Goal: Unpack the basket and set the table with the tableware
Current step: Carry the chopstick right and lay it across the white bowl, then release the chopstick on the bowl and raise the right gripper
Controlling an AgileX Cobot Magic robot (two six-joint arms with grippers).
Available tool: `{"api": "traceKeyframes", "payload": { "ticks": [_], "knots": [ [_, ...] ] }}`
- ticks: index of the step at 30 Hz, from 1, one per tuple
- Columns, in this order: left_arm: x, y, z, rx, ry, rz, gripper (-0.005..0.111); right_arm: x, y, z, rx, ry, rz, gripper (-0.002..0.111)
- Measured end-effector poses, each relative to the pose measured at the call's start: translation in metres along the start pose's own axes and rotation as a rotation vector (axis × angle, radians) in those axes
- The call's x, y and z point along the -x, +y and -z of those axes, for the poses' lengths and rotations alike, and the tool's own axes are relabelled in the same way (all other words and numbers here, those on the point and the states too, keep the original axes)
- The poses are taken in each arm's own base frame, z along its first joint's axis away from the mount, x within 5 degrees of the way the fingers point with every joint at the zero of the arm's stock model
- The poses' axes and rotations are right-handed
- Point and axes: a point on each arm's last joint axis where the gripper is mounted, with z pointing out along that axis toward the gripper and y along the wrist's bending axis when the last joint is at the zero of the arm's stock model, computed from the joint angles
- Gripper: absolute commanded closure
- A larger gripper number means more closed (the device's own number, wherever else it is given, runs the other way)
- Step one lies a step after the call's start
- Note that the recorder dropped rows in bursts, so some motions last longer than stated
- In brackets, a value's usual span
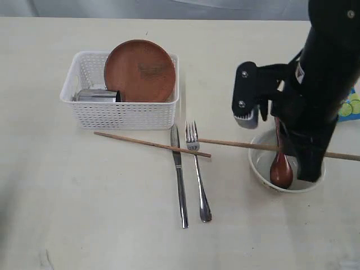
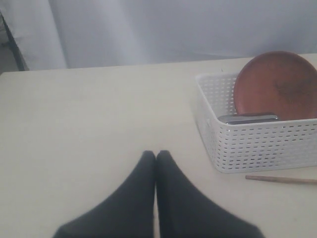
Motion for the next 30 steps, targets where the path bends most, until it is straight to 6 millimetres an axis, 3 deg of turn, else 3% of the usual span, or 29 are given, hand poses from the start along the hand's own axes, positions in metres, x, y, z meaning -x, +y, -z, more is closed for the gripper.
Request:
{"api": "traceKeyframes", "payload": {
  "ticks": [9, 18, 27, 30],
  "knots": [
    [0.0, 0.0, 0.0, 0.0, 0.0, 0.0, 0.107, -0.027, -0.012, -0.028, -0.023, 0.0, -0.055, 0.109],
    [0.0, 0.0, 0.0, 0.0, 0.0, 0.0, 0.107, -0.032, -0.01, -0.046, -0.091, -0.004, 0.005, 0.109],
    [0.0, 0.0, 0.0, 0.0, 0.0, 0.0, 0.107, -0.032, -0.011, -0.051, -0.118, -0.017, 0.022, 0.108],
    [0.0, 0.0, 0.0, 0.0, 0.0, 0.0, 0.107, -0.033, -0.008, -0.056, -0.114, -0.015, 0.027, 0.1]
  ]
}}
